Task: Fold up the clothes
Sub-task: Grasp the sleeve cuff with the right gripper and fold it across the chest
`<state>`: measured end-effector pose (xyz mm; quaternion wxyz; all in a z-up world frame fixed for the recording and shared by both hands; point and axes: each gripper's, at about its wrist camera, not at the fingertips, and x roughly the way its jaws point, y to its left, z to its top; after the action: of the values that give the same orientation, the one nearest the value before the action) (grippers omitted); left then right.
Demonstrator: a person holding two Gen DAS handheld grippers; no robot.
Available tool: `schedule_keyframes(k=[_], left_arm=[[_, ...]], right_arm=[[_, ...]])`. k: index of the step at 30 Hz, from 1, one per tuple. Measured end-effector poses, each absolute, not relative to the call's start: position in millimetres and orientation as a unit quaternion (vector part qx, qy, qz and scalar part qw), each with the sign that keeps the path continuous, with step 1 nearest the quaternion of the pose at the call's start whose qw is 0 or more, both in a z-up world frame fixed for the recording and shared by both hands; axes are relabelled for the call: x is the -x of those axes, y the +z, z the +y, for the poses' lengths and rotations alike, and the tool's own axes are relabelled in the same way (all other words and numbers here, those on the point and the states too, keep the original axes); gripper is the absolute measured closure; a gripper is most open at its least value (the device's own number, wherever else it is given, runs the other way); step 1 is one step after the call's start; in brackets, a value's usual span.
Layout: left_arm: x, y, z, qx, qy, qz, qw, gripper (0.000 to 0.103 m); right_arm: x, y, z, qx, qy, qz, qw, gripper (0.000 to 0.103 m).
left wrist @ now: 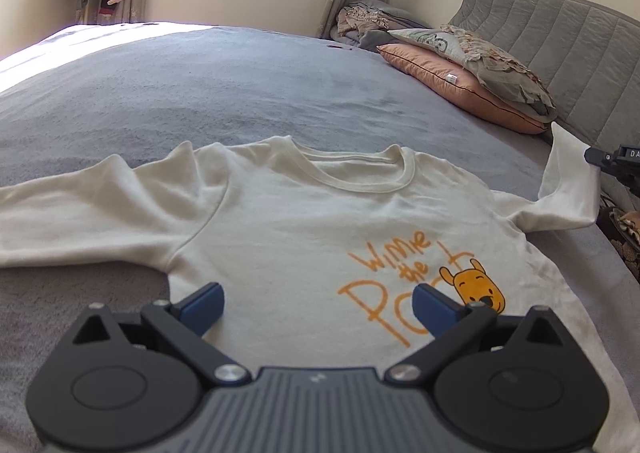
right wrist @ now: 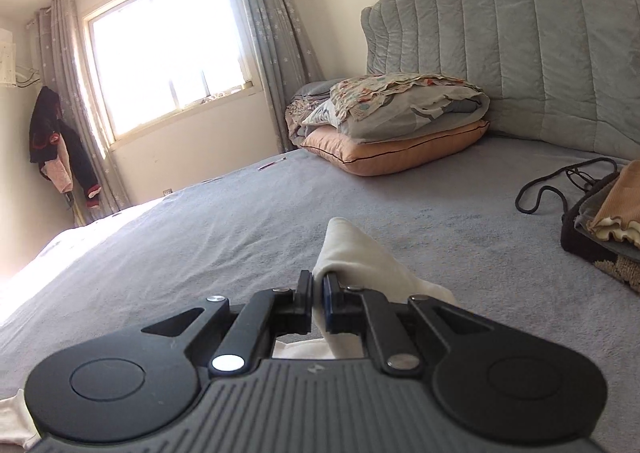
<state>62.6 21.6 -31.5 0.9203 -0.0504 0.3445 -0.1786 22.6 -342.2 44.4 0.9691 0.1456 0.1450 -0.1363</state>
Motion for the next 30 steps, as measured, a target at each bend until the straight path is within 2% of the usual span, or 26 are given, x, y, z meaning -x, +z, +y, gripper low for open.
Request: schedule_keyframes(k=[7, 14, 20, 25, 30], left_arm=[[-66, -20, 36, 0.078, -0.208, 0.349, 0.91, 0.008], [-67, -20, 44, 0.126, -0.265, 0.358, 0.886, 0.011], [-71, -23, 45, 0.163, -0.283, 0.362, 0.873, 0.014], [-74, -27, 47, 0.18, -0.283, 0.374, 0.864, 0.015], [-77, -28, 49, 0.187, -0.283, 0.379, 0.861, 0.015]], right_arm=[[-17, 58, -276, -0.039, -0.042, 0.149, 0.987, 0.097], [-8, 48, -222, 0.043, 0.077, 0.158, 0.983, 0.097], [1, 30, -188, 0.103, 0.178, 0.2, 0.958, 0.097], [4, 13, -175, 0.147, 0.228, 0.271, 0.924, 0.096], [2, 6, -178, 0.121, 0.238, 0.315, 0.911, 0.091]])
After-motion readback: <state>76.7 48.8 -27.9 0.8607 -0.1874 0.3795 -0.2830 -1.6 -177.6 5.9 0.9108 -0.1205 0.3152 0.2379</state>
